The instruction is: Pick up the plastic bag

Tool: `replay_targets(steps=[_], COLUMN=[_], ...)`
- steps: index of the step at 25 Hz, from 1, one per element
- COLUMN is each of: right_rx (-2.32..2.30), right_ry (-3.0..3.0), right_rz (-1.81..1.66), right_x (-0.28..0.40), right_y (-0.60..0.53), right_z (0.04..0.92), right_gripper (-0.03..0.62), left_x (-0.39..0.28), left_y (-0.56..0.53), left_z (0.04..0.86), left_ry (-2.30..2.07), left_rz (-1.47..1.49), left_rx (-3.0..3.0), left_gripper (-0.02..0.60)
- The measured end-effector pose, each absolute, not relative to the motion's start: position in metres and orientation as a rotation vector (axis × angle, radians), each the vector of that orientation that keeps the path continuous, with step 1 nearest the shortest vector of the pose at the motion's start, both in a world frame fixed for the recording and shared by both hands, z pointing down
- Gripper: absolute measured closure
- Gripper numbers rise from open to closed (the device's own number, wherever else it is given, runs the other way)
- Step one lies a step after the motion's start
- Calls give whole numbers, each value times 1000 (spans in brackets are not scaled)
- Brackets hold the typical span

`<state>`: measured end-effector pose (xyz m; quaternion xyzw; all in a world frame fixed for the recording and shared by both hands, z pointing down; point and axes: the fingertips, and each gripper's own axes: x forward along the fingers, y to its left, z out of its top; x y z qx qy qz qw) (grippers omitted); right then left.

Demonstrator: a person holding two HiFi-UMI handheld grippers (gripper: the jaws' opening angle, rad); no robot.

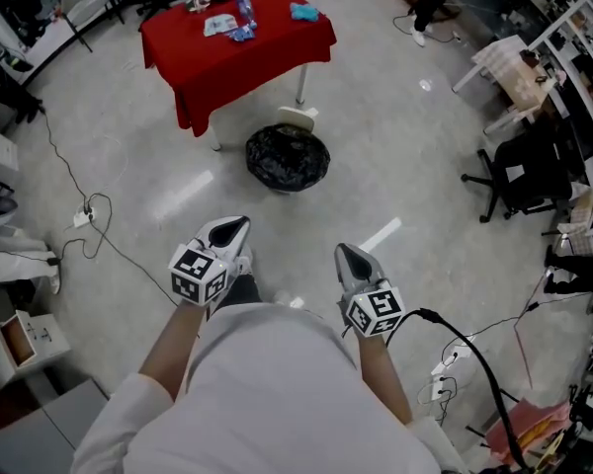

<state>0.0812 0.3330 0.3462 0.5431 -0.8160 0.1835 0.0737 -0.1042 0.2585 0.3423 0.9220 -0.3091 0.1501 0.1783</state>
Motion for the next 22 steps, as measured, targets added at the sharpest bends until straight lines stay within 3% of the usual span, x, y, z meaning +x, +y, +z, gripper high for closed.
replay_targets(steps=[22], right_rx=[1724], right_ry=[-2320], right_rz=[608], right_x=[31], right_y=[178], right_z=[363], right_gripper=[592], left_x=[-155], left_y=[88], left_z=[363], left_ry=[-713], left_rz=[554], left_rx=[2669], left_gripper=[578])
